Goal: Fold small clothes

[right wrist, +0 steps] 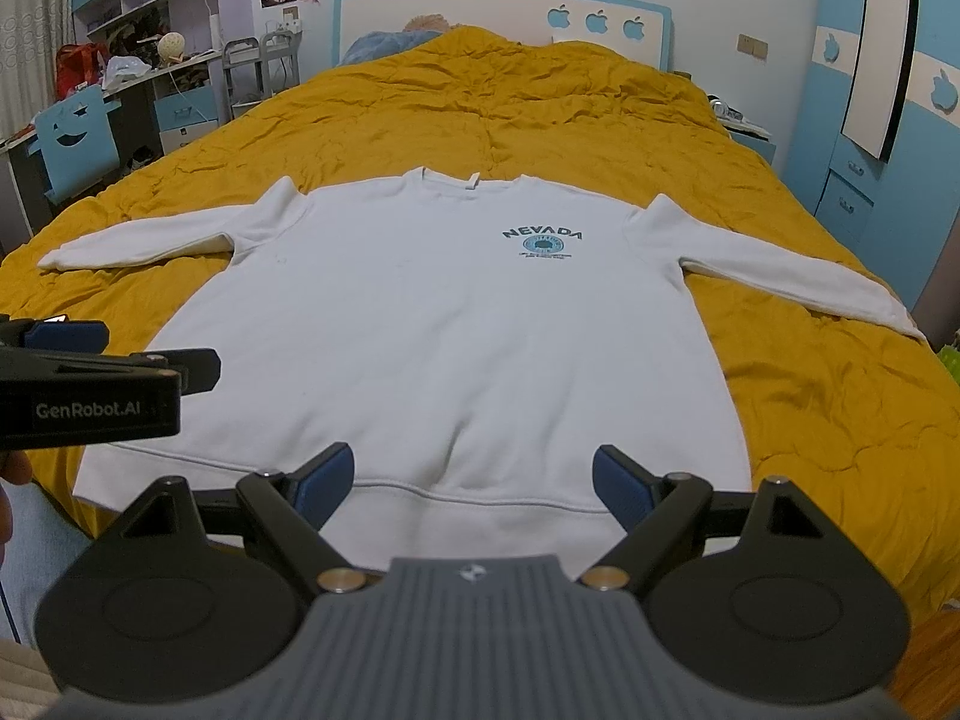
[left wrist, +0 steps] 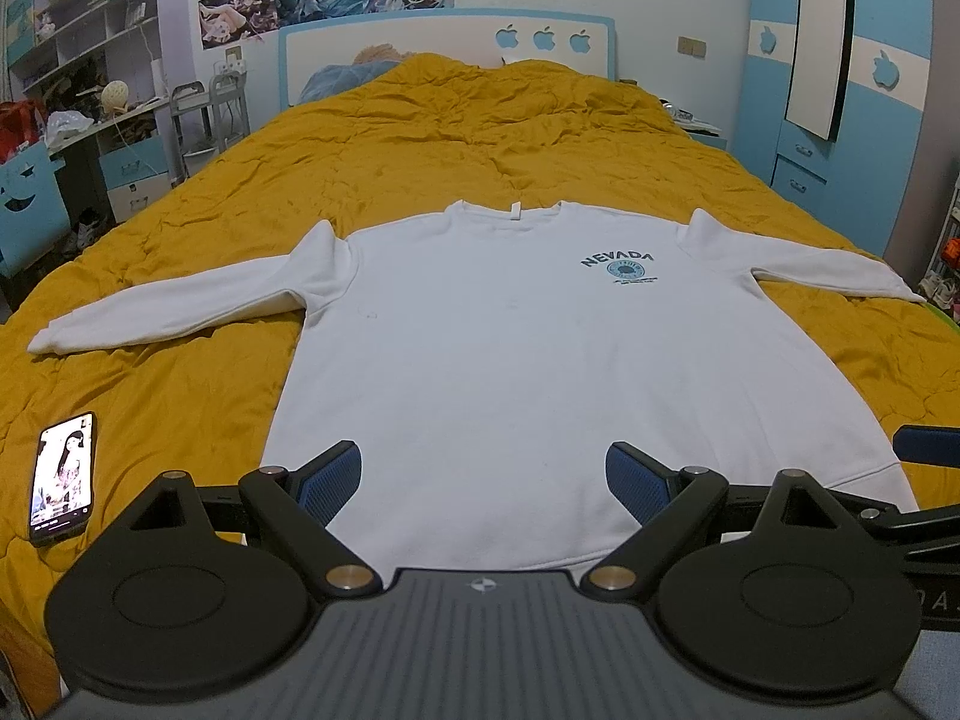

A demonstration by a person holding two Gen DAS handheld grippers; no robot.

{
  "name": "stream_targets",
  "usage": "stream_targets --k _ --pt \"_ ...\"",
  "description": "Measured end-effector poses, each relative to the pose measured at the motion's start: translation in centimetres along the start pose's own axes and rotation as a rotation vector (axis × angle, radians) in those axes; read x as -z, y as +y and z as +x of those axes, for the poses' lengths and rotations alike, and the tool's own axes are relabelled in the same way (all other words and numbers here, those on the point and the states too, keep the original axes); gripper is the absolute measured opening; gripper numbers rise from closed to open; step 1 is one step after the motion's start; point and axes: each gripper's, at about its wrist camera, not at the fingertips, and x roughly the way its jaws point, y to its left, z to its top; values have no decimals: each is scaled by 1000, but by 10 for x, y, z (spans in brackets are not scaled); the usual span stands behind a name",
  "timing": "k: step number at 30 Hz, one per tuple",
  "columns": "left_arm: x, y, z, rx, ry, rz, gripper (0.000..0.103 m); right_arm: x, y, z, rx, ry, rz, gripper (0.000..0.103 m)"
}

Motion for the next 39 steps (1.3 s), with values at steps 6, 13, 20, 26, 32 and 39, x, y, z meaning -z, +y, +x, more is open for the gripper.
stream_targets --k 6,13,20,26,32,39 --pt "0 0 0 0 1 0 103 1 1 1 -2 4 1 83" --pt "0 0 0 0 1 0 103 1 1 2 -2 4 1 83" --pt "0 0 0 0 2 0 103 2 2 2 -4 8 2 83" --pt "0 1 4 10 6 2 103 2 2 2 -3 8 3 83" --pt "-1 15 12 19 -9 -23 103 -4 -6 8 10 5 25 83" --pt "-17 19 25 27 -14 -31 103 -20 -20 24 39 -45 36 83"
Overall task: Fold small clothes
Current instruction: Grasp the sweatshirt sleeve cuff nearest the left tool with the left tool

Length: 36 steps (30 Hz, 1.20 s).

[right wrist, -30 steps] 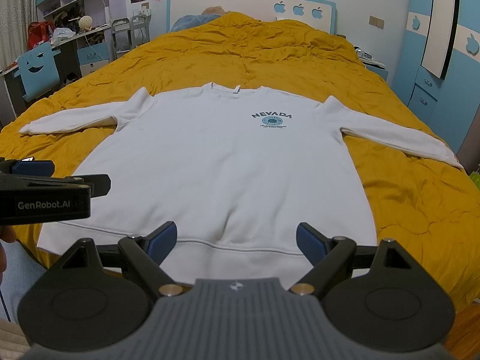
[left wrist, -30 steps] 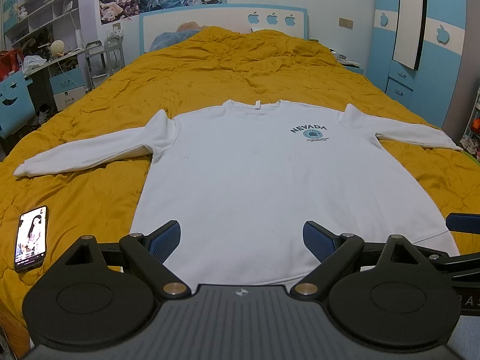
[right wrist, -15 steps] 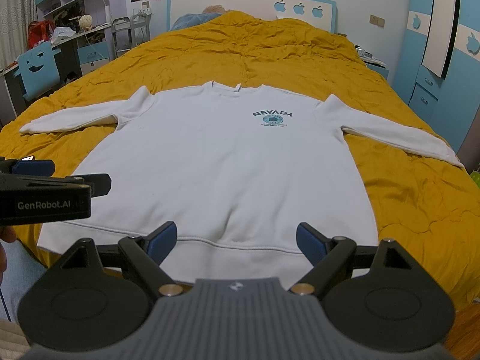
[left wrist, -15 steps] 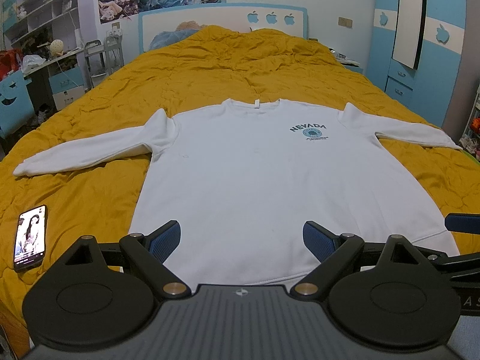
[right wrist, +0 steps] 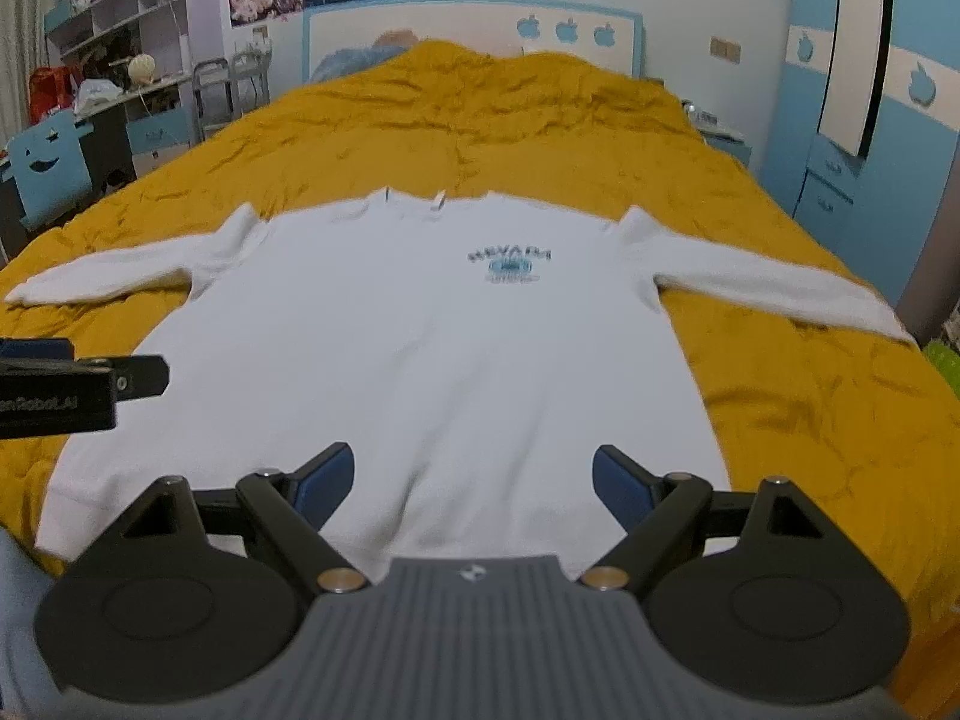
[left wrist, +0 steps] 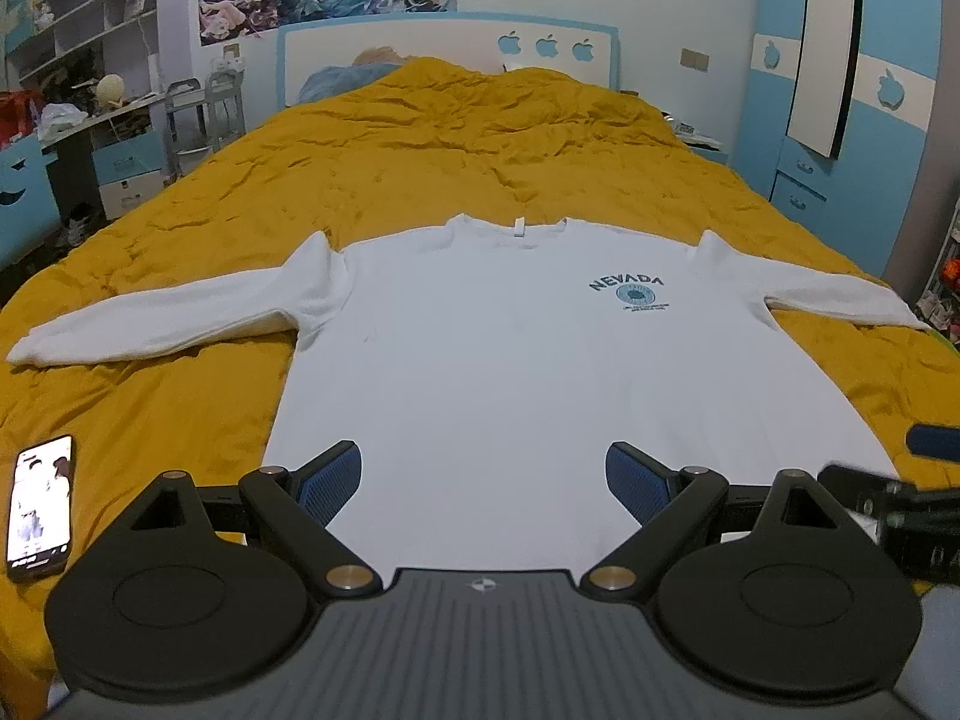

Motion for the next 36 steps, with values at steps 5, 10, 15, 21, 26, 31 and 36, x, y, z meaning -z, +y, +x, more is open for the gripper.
stream_targets --k 5,10,15,21,26,31,36 --pt "-8 12 12 10 -3 -43 103 -8 -13 6 5 -155 31 83" --pt "-20 33 32 -9 7 -113 103 -18 -18 19 33 -310 15 83" --pt "-36 80 55 -126 -35 -248 103 -36 -17 42 96 -394 -49 83" --pt "-55 186 82 -334 -98 -529 103 -67 -21 84 31 -328 -11 83" --pt "-68 269 107 -498 -62 -652 101 -86 -10 126 -6 -233 -10 82" --pt "-72 334 129 -664 -1 -761 94 -102 2 164 -36 -159 0 81" --pt "-64 375 138 -700 46 -863 76 -110 10 206 -40 -50 -26 75"
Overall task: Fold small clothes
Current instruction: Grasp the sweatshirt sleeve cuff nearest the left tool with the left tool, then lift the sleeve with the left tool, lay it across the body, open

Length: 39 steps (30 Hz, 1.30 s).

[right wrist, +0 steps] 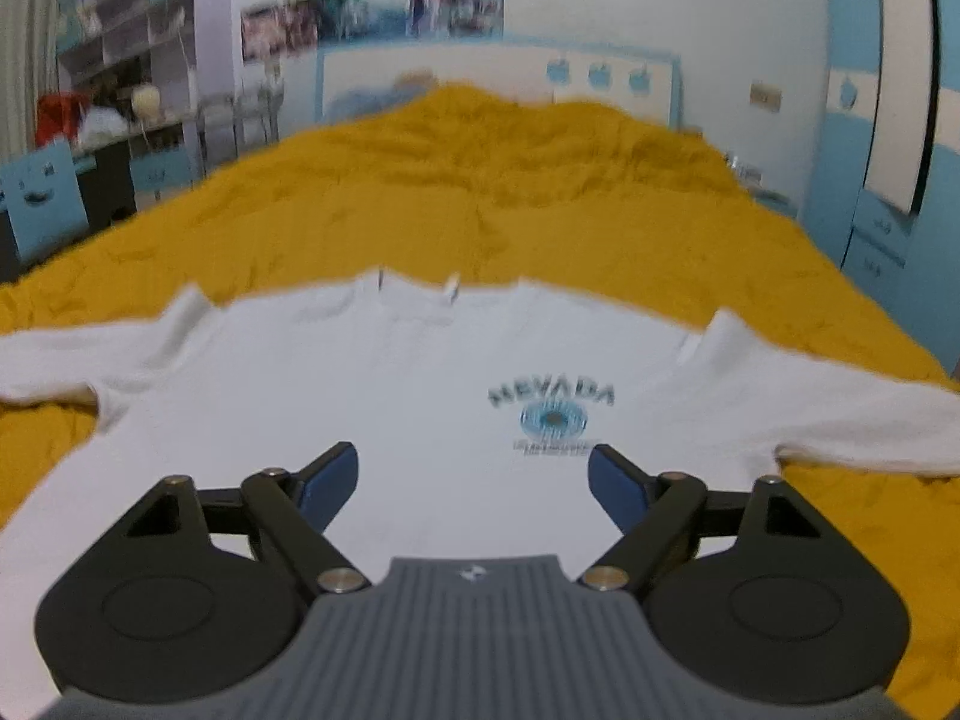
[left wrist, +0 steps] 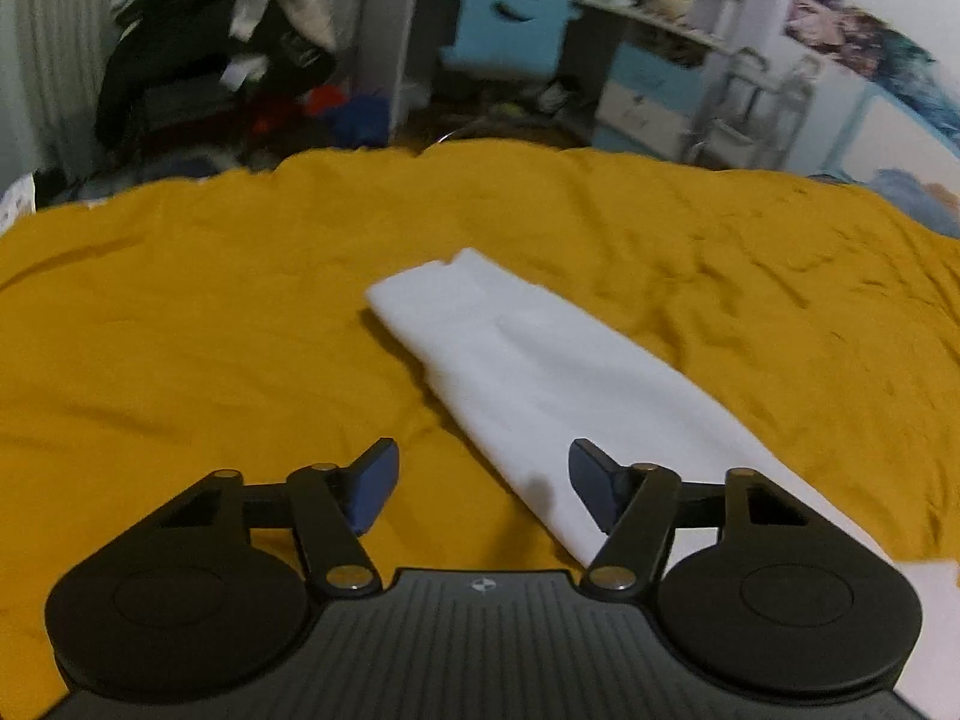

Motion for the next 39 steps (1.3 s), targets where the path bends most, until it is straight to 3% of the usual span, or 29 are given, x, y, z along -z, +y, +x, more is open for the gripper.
stream_targets --k 4,7,12,13,20,27,34,39 --pt "-9 4 19 -7 14 -43 69 0 -4 35 16 156 55 57" --pt "-14 9 27 2 6 -61 56 2 0 45 19 192 49 57" --pt "-21 10 36 39 9 -65 10 1 12 48 8 192 -2 57" --pt "-23 11 38 47 1 -57 8 2 14 46 4 190 -6 57" --pt "-23 -5 -17 203 -171 39 5 3 15 24 -14 146 -8 57" --pt "-18 -65 -105 391 -294 252 5 7 3 4 -51 91 40 57" --pt "63 -181 -191 586 -397 617 5 8 -16 3 -64 112 76 52" --pt "131 -252 -197 697 -307 785 4 7 -34 4 -71 108 96 43"
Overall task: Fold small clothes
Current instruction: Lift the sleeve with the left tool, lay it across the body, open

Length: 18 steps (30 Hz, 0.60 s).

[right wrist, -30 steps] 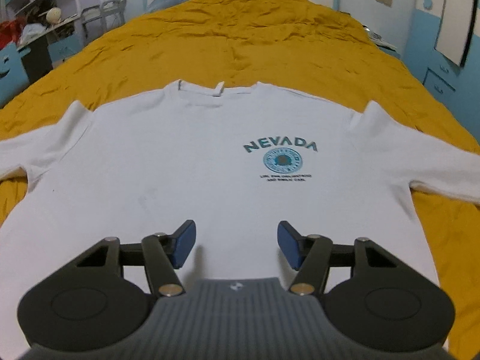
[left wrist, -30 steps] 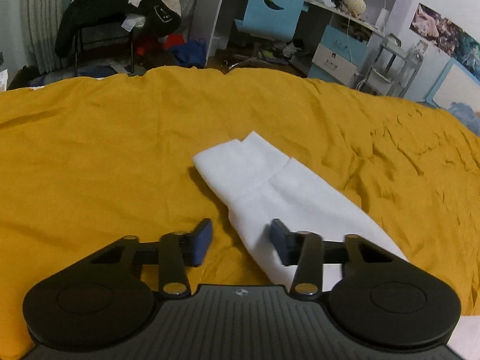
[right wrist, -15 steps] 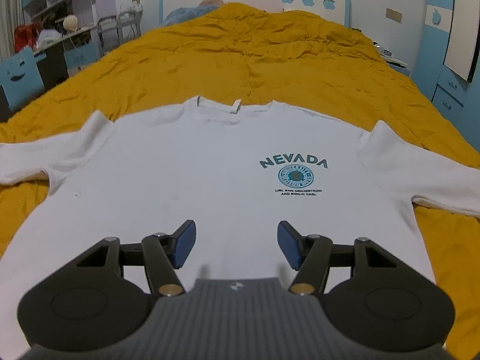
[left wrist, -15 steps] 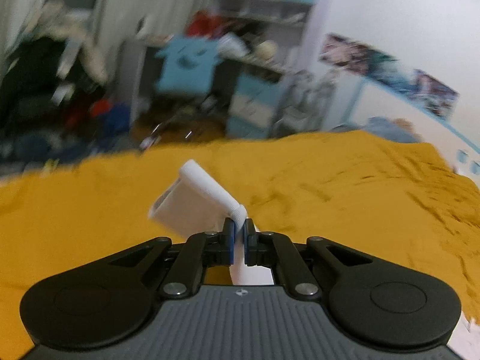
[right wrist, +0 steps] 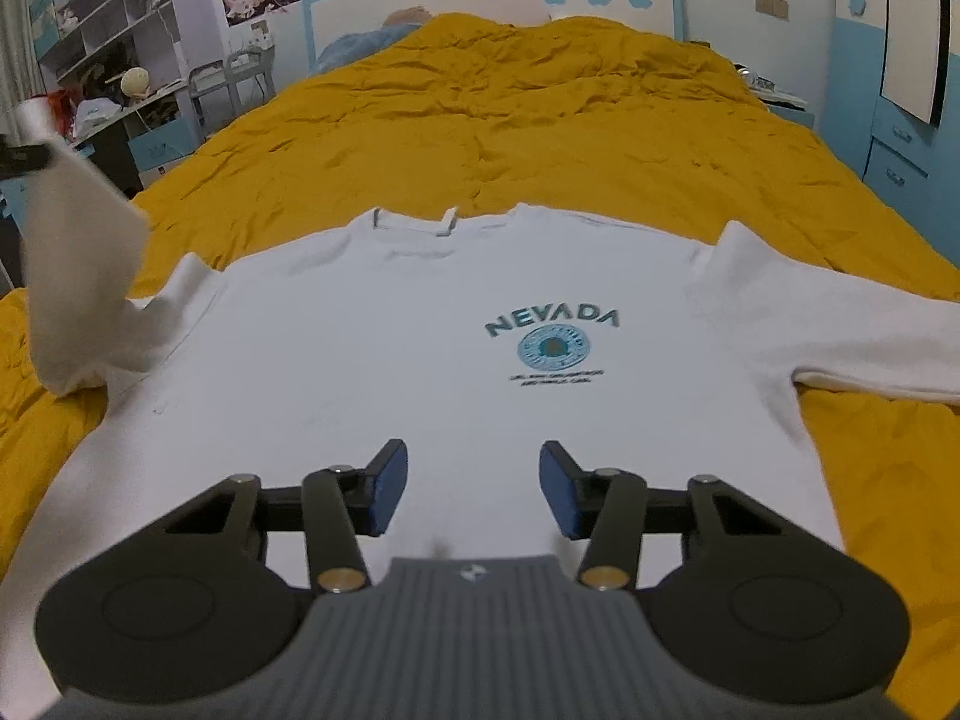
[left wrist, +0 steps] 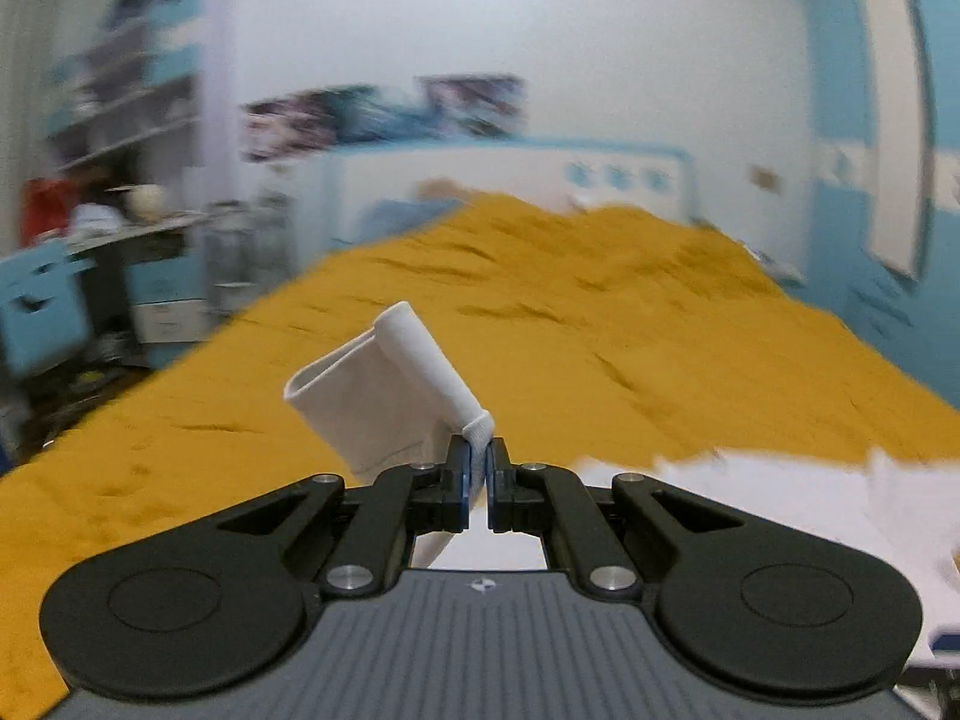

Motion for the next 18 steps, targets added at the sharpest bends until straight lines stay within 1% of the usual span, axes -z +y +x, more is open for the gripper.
stream_targets --k 1,2,5,7,8,10,11,13,15,16,17,18 --pt "6 -18 11 25 28 29 4 -1 -5 1 0 1 3 39" --pt "15 -32 21 55 65 58 4 -1 -9 3 -1 5 9 37" --pt "50 -68 51 113 190 133 5 0 -24 11 -5 30 41 35" --pt "72 -81 69 155 284 130 5 2 -31 15 -9 47 58 35" --pt "81 -75 73 179 319 112 6 4 -34 18 -13 55 68 35" --pt "91 -71 85 229 388 84 14 7 -37 21 -29 66 80 35" --pt "97 -72 85 258 411 78 21 7 -38 23 -37 72 87 35" --pt "103 -66 85 362 441 44 26 8 -39 28 -64 80 105 35" --pt "104 -61 80 476 465 -3 39 7 -38 33 -90 84 121 36" --pt "103 -59 77 520 460 -15 42 5 -36 36 -103 88 129 37" --pt "101 -56 73 525 446 -10 44 3 -34 39 -120 89 137 39" --pt "101 -59 69 511 434 2 44 0 -30 42 -131 90 140 41"
